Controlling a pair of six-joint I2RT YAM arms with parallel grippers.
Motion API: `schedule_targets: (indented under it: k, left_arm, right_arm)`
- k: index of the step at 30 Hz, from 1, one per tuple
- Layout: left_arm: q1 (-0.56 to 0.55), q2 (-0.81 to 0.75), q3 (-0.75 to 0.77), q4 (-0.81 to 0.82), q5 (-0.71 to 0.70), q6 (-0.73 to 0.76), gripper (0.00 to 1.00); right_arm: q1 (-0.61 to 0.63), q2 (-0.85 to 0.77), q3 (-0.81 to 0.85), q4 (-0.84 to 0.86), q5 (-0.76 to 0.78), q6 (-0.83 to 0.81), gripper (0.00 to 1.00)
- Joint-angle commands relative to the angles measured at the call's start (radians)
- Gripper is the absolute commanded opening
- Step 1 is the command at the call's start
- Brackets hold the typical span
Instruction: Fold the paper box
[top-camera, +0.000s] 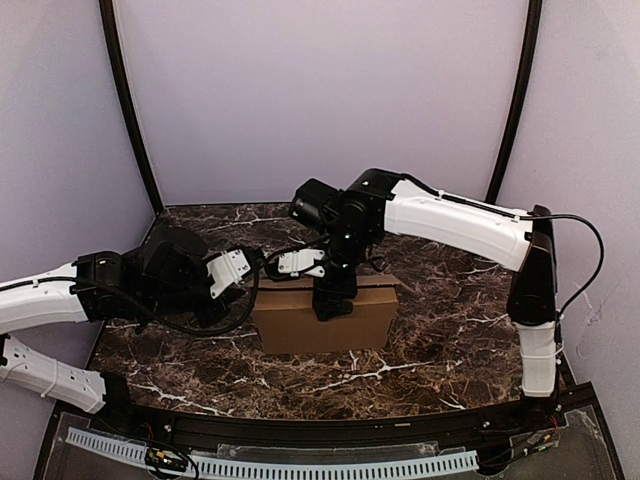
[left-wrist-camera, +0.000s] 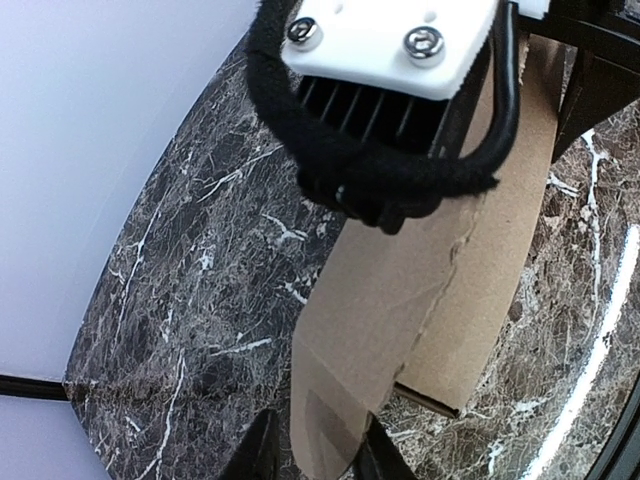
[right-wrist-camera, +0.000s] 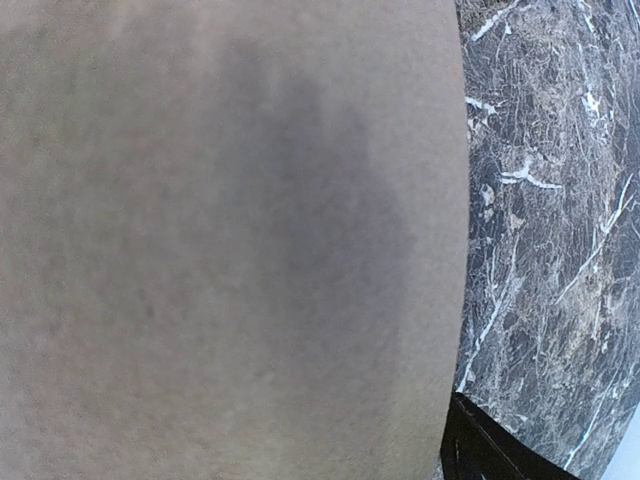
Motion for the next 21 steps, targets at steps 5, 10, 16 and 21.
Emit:
schedule_targets:
  k: [5,10,16,21]
  left_arm:
    - [-0.004,0.001,-0.006,0.024,0.01,0.003,0.14]
    - [-0.004,0.012,-0.005,0.023,0.029,0.003,0.01]
    - [-0.005,0.022,-0.002,0.016,0.027,0.002,0.01]
    - [-0.005,0.02,0.0,0.016,0.027,-0.001,0.01]
  right_arm:
    - [-0.01,-0.037,-0.016,0.023,-0.009,0.009,0.87]
    - [-0.012,-0.043,-0.013,0.03,0.013,0.015,0.88]
    - [-0.015,-0.083,-0.036,0.082,0.087,0.024,0.99]
    - [-0.017,-0.134,-0.058,0.123,0.106,0.022,0.99]
